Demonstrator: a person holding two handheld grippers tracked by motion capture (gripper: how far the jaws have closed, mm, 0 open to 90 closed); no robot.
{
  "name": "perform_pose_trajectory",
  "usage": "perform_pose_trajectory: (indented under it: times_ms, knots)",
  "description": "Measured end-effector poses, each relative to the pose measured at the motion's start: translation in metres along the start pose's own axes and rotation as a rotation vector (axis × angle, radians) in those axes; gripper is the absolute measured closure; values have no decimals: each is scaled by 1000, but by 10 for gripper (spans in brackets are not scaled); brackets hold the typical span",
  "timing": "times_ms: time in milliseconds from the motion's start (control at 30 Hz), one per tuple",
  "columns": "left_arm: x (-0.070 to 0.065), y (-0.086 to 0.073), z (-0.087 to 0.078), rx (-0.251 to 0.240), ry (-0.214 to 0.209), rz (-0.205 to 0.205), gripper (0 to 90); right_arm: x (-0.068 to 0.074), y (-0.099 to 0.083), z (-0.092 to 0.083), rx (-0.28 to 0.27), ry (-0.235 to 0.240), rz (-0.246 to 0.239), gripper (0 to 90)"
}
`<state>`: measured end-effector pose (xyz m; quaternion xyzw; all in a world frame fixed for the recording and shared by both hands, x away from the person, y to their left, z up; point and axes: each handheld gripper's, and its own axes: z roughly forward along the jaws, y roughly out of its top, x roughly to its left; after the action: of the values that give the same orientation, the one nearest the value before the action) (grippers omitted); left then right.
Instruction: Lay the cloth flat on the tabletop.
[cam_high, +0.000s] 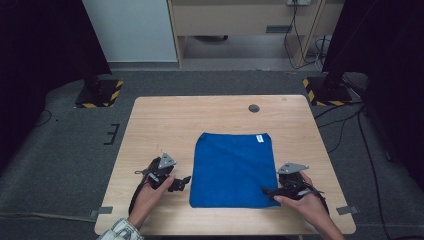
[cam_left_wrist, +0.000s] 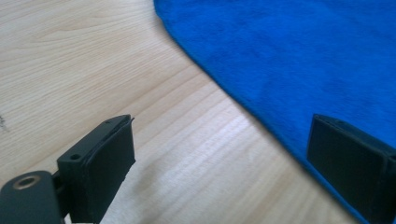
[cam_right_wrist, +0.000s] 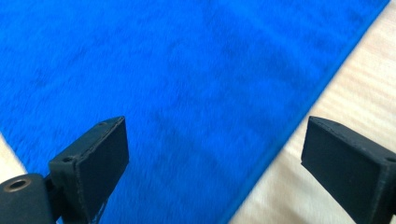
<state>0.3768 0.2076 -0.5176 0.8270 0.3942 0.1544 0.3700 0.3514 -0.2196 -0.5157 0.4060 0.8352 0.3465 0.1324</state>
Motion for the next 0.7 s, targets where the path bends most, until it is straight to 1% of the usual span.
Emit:
perform_pose_trajectory:
  times_ms: [67,133,167,267,333,400,500,533,600,633,700]
  knots:
    - [3,0,0,-5,6,-2,61,0,5,5,-6,5,-7,76]
    - [5,-1,-1,-9,14,-6,61,2,12,10,-7,-4,-15,81]
    - [6,-1,-2,-12,18,-7,60,3,14,12,-6,0,-21,82]
    - [10,-1,-5,-24,31,-12,61,9,23,19,-11,6,-30,86]
    - [12,-1,-7,-35,44,-14,61,16,30,26,-12,0,-54,96]
    - [14,0,-9,-43,48,-17,61,22,36,31,-10,0,-75,101]
    - [19,2,-9,-45,65,-11,61,31,46,38,-6,16,-88,132]
    - [20,3,-9,-42,69,-13,61,34,48,40,-8,14,-89,140]
    - [24,5,-8,-48,69,-19,61,39,53,43,-6,21,-101,158]
    - [25,6,-7,-50,74,-22,61,43,57,45,-7,23,-114,172]
    - [26,6,-6,-51,68,-29,67,49,61,49,-8,43,-127,191]
